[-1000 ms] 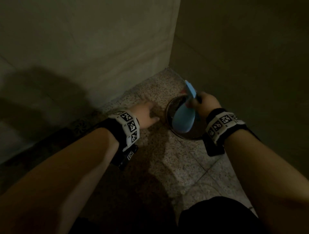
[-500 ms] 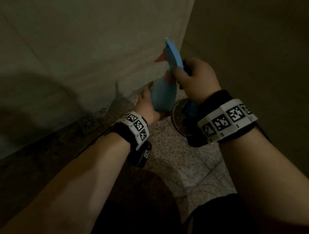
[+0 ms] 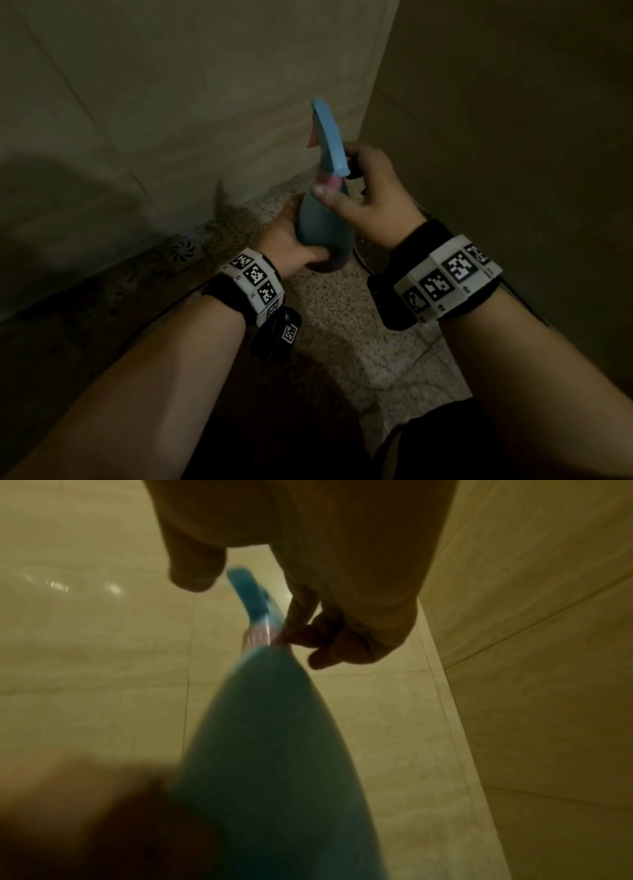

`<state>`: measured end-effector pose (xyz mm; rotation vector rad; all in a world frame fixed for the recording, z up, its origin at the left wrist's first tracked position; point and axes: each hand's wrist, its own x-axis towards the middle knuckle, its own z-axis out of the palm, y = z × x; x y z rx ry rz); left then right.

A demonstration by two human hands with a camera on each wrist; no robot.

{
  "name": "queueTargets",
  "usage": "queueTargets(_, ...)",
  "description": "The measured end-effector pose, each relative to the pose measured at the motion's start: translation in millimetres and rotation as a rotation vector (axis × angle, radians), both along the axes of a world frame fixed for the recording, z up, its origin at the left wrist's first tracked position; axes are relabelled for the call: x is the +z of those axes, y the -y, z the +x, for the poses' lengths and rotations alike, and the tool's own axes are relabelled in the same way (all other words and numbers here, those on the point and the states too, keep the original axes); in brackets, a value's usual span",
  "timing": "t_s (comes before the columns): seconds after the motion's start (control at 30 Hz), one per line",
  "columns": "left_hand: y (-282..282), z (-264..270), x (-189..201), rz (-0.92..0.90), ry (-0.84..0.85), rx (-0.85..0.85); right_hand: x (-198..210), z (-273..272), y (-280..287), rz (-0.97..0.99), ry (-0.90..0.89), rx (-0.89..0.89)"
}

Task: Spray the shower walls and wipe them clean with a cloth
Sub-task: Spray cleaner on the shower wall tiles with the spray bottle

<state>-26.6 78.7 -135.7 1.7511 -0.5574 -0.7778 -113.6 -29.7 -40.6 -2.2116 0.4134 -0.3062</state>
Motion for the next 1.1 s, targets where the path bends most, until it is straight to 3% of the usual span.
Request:
queueTargets(0.17,-6.8,4.8,22.5,-0.046,0.002,-0.091,5.9,13.1,3.6,0.179,-0.035,0.026)
queueTargets(0.33,-4.4,16.3,46.9,-0.162,0.026,-0.088,30.9,33.8,8.5,0.158,-0.008,0.069)
queueTargets(0.67,-3.0,37.5,82.9,-0.16,0.104,-0.077,69.1,68.1,7.8,0.133,0.014,0.128)
queueTargets(1.1,-18.9,50.4,243.7,-0.123,0.026,0.1,223.1,100.9,-7.8,0.141,-0.008,0.211)
